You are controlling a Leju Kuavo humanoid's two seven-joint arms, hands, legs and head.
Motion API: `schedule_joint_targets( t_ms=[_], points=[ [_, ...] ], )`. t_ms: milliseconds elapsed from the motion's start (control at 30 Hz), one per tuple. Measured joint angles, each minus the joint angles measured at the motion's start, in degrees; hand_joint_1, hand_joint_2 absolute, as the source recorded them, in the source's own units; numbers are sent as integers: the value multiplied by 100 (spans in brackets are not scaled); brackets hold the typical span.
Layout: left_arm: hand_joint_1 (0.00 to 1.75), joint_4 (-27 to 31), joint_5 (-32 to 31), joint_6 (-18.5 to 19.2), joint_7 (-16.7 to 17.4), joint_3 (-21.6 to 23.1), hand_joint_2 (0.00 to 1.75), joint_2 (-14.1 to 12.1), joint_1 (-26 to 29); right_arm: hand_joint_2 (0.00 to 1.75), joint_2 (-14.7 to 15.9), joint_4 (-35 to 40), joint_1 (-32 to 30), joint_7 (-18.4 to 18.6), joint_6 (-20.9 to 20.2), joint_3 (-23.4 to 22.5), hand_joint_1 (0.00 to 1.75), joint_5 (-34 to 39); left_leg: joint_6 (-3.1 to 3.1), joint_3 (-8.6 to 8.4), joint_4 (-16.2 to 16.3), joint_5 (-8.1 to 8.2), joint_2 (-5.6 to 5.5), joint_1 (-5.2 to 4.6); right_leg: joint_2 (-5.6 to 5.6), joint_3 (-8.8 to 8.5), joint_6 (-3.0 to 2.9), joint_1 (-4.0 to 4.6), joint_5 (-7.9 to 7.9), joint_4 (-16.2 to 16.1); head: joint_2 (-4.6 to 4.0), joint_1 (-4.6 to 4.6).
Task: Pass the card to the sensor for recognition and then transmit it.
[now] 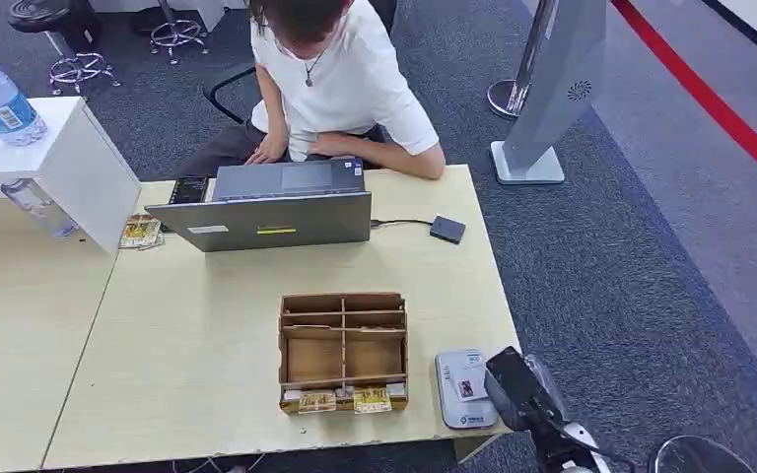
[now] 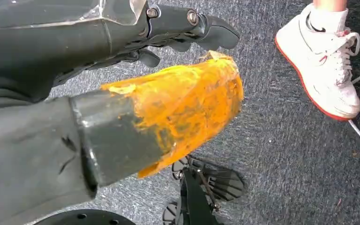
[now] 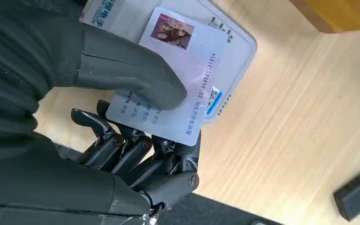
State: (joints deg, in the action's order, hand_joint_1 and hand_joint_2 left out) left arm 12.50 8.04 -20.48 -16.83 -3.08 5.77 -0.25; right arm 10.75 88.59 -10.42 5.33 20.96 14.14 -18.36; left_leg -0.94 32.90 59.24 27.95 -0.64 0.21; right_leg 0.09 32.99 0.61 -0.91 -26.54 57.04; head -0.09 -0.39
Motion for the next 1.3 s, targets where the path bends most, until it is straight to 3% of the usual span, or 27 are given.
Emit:
schedule_joint_targets(
  t_ms=[367,933,1300],
  points=[
    [0,0,-4,4,0,-68,0,0,2,175,0,-59,15,87,-103,0,175,-120,0,0,0,0,0,0,0,0,0,0,0,0,0,0],
    [0,0,-31,74,2,-164,0,0,7,175,-149,-212,195,649,-201,-2,175,-1442,0,-3,0,0,1,0,0,-2,0,0,0,0,0,0],
    [0,0,-48,85,-7,-201,0,0,18,175,-372,-59,190,102,-478,-181,175,-1154,0,-3,0,0,0,0,0,-2,0,0,0,0,0,0]
  ],
)
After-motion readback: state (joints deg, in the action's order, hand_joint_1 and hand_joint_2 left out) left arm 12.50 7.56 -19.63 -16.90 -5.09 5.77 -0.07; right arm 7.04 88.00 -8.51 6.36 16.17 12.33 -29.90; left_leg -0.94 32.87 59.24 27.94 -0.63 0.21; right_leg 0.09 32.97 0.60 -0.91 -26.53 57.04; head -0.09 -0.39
